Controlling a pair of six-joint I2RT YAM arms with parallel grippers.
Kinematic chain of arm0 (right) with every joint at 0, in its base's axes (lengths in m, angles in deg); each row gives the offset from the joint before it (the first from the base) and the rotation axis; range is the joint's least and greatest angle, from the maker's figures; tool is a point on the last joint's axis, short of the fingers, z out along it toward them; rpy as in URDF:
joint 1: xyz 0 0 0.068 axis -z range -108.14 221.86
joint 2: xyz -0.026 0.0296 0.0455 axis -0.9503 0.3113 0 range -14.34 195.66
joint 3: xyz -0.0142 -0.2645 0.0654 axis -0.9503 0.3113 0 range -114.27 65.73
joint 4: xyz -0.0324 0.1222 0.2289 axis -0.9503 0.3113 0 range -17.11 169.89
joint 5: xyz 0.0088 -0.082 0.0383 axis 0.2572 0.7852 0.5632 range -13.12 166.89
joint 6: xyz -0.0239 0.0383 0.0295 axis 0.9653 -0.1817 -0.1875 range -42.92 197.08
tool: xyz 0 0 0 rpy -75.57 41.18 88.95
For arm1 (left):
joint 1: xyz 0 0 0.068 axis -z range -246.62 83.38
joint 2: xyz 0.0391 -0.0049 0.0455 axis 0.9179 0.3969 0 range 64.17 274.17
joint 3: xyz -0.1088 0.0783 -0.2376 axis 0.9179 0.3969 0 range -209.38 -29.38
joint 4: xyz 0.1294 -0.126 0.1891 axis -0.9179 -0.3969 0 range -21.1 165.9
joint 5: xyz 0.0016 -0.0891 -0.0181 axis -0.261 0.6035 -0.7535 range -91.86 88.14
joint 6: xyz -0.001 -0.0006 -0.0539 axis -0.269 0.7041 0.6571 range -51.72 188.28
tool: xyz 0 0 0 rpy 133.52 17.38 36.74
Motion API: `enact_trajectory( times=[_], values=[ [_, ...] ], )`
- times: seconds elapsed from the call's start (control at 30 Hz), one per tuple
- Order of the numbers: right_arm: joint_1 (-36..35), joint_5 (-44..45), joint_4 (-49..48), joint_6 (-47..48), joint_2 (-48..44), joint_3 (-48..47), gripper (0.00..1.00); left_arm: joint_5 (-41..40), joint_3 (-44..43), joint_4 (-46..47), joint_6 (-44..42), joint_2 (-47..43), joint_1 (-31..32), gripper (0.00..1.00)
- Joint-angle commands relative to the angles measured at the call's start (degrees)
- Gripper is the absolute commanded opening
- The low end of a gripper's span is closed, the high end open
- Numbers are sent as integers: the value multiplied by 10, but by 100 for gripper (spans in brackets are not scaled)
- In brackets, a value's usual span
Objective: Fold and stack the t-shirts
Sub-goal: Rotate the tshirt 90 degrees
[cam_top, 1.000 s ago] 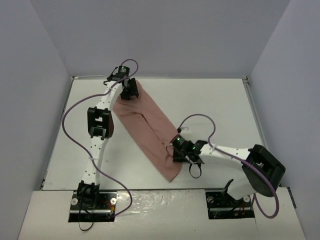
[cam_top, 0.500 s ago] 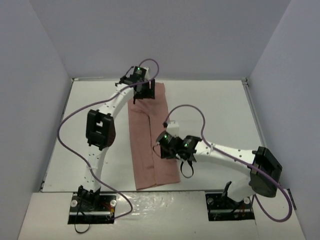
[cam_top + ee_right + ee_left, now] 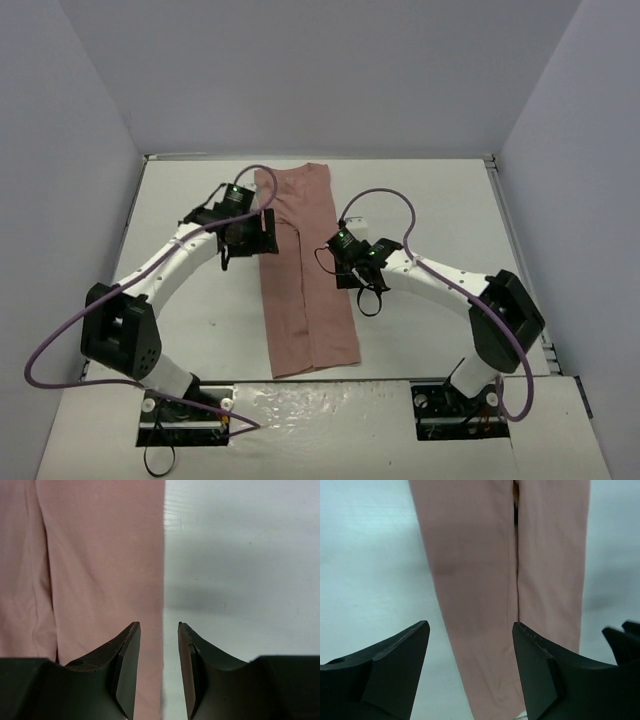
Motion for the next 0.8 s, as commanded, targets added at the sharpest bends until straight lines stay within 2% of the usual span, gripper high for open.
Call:
enact_trajectory(
  times=[0.0,0.13,0.2,0.33,0.6,0.7,0.77],
  values=[
    [-1,-4,-29,28,55,-40,33,33,81,78,93,-10,57,64],
    [6,5,-49,31,100,-46,33,26,103,125,128,17,75,63],
    [17,-9,-71,29,127,-41,32,11,99,128,124,66,73,59],
    [35,-21,-97,28,164,-40,31,-4,81,123,101,123,62,58],
    [91,-18,-104,63,229,-118,30,-26,-81,72,11,288,4,57],
    [99,-29,-102,76,223,-151,30,-30,-148,41,-23,306,-5,57],
    [100,-27,-93,82,205,-164,31,-28,-174,23,-36,285,-8,58]
  ],
)
